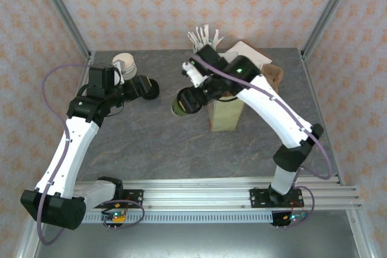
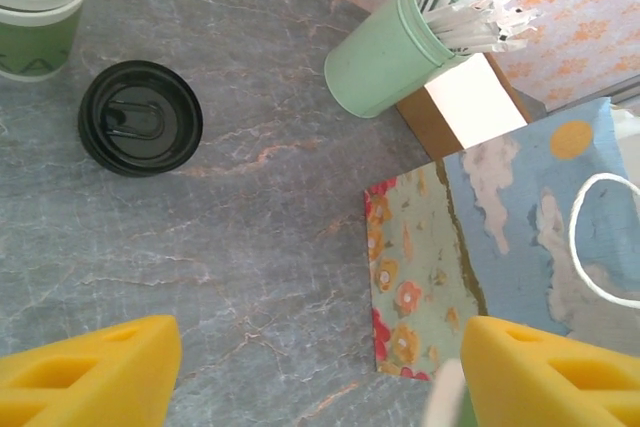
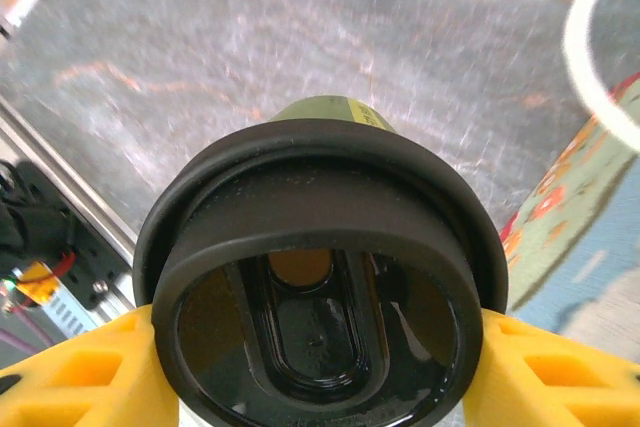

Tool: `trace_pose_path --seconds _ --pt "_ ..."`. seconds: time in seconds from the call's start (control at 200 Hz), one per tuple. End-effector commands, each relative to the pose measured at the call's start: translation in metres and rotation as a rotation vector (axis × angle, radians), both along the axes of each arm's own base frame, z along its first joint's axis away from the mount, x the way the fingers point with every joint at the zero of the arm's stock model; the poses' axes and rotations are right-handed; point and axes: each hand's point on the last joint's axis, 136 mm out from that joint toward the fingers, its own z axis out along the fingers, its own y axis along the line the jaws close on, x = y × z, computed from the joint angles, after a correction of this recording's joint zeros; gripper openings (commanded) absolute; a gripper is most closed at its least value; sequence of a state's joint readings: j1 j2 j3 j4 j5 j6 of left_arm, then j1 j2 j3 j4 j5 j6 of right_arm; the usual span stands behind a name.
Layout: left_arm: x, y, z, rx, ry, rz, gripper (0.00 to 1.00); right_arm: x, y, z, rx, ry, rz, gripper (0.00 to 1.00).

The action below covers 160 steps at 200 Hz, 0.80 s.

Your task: Pack the takeout coffee

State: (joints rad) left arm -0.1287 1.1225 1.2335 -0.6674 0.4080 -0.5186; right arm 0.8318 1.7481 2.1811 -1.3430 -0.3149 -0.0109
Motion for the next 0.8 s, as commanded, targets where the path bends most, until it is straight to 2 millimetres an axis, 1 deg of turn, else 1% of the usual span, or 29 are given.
trace_pose_path --seconds 0.0,0.055,0.12,0.27,0.37,0.49,0.586,0.661,0.741,0.796 --pt "0.005 -0.016 0.03 -0.043 -0.077 -0.052 0.74 -0.001 -0.013 0.009 0.002 0.018 -0.054 0.62" --pt "0.007 -0.023 0.034 -0.076 -0.078 -0.061 0.74 0.001 -0.02 0.017 0.011 0.0 -0.074 0.62" --pt "0.011 -0.033 0.038 -0.103 -0.086 -0.09 0.75 0.002 -0.027 0.032 0.052 -0.022 -0.099 0.62" --pt "0.03 -0.057 0.041 -0.183 -0.064 -0.161 0.76 0.009 -0.052 0.063 0.146 -0.061 -0.189 0.61" --pt "0.041 -0.078 0.041 -0.189 -0.057 -0.213 0.78 0.015 -0.072 0.079 0.207 -0.079 -0.263 0.61" --pt "0.054 -0.108 0.043 -0.207 -0.049 -0.29 0.81 0.023 -0.094 0.098 0.286 -0.103 -0.346 0.61" --pt "0.065 -0.127 0.042 -0.221 -0.038 -0.332 0.81 0.03 -0.115 0.106 0.312 -0.122 -0.423 0.6" --pt "0.073 -0.144 0.039 -0.226 -0.02 -0.373 0.8 0.033 -0.125 0.112 0.338 -0.136 -0.461 0.6" --pt "0.078 -0.163 0.035 -0.232 0.001 -0.409 0.76 0.037 -0.136 0.112 0.329 -0.153 -0.509 0.6" --pt "0.083 -0.173 0.028 -0.231 0.02 -0.421 0.7 0.042 -0.143 0.108 0.302 -0.161 -0.547 0.59"
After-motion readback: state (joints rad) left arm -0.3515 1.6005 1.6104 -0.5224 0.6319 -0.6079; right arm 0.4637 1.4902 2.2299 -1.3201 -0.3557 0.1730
